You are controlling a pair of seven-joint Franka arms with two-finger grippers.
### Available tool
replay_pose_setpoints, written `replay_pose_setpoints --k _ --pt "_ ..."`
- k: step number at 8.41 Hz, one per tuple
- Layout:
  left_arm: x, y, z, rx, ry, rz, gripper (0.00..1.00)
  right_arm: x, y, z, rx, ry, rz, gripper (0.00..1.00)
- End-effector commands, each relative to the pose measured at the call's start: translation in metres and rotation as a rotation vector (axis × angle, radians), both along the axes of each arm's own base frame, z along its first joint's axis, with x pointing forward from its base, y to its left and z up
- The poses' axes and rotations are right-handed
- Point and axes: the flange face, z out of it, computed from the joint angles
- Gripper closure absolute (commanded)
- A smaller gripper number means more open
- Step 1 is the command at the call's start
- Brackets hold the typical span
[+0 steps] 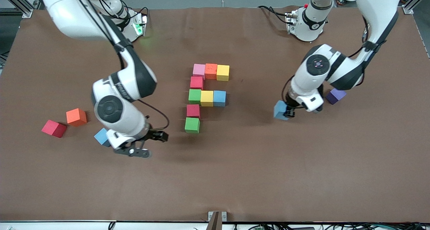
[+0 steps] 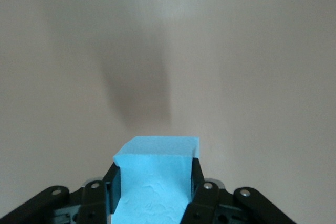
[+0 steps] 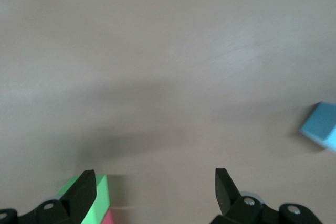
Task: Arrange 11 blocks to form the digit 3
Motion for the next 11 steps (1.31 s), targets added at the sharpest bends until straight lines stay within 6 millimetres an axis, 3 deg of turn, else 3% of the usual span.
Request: replay_pose_setpoints --k 1,2,3,4,7,11 --pt "0.02 -0.061 0.004 -0.052 0.058 0.051 0.68 0.011 -0.083 0.03 -0.007 -0.002 0.013 0.0" --pt "0.029 -0.091 0.0 -0.044 0.051 0.06 0.68 0.015 -0.12 0.028 -0.021 0.024 0.054 0.0" --pt "0.034 -0.12 -0.011 -0.03 0.036 0.05 0.68 0.019 -0.169 0.025 -0.02 0.037 0.031 0.0" --pt "0.04 -0.141 -0.021 -0.034 0.035 0.053 0.68 0.019 -0.198 0.031 -0.019 0.038 0.036 0.0" --pt "0.05 -0.201 -0.043 -0.048 0.006 0.069 0.68 0.011 -0.242 0.043 -0.026 0.061 0.078 0.0" --pt "0.05 -0.24 -0.051 -0.109 -0.031 0.057 0.68 -0.005 -0.271 0.088 -0.035 0.039 0.032 0.0"
